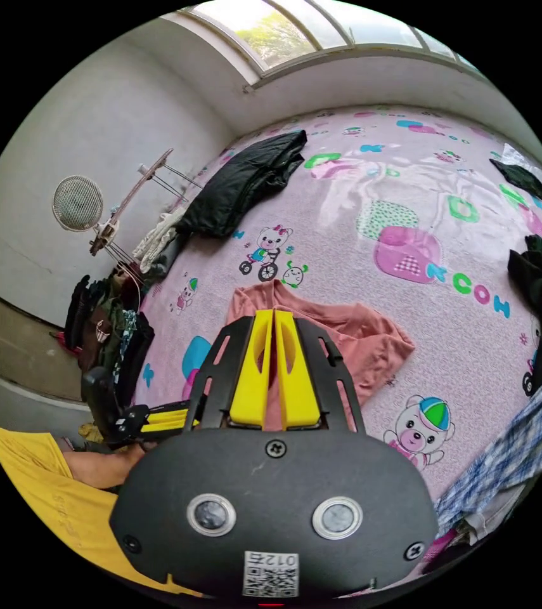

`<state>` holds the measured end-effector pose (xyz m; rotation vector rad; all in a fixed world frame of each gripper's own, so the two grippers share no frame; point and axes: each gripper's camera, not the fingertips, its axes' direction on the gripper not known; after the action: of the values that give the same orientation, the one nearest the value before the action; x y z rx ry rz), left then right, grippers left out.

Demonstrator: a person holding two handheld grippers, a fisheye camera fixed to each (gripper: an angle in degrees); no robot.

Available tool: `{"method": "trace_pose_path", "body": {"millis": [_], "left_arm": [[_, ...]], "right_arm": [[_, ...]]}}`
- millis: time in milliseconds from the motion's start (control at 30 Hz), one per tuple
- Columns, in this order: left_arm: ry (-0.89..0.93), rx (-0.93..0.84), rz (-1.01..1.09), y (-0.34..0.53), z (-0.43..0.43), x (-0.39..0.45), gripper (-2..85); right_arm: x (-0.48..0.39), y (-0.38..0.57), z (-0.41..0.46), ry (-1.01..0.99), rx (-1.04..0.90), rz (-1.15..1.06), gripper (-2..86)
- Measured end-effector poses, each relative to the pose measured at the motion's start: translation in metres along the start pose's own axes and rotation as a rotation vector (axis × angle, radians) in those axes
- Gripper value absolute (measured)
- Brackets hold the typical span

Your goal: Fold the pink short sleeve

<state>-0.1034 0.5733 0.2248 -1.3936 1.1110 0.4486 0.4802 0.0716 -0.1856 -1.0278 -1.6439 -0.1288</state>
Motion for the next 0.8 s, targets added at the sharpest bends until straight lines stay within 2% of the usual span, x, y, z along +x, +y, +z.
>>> {"method": "trace_pose_path", "body": {"millis": [200, 333, 433, 567, 667, 733, 800], "left_arm": [[0.154, 0.074, -0.357, 0.013, -0.01, -0.065, 0.3], [0.167, 0.082, -0.445, 0.014, -0.01, -0.085, 0.3], [0.142, 0.087, -0.531, 0.015, -0.009, -0.095, 0.4], [0.09, 0.112, -0.657, 0.018, -0.017, -0.104, 0.4], [0.053, 0.123, -0.676, 0.014, -0.027, -0.102, 0.4], [-0.01, 0.142, -0.598, 0.003, -0.036, -0.092, 0.4], [-0.205, 0.13, -0.4, -0.032, -0.041, -0.068, 0.3]], "right_arm": [[-0.017, -0.014, 0.043, -0.033, -0.082, -0.013, 0.5], [-0.023, -0.015, 0.082, -0.009, -0.177, -0.033, 1.3], [-0.037, -0.014, 0.104, -0.031, -0.24, -0.135, 3.1], [-0.036, -0.015, 0.078, -0.142, -0.111, -0.185, 5.8], [-0.005, -0.007, 0.044, -0.18, -0.01, -0.079, 3.9], [0.01, 0.009, 0.024, -0.138, 0.015, -0.042, 2.8], [0.018, 0.032, 0.013, -0.092, -0.006, -0.038, 1.9]]}}
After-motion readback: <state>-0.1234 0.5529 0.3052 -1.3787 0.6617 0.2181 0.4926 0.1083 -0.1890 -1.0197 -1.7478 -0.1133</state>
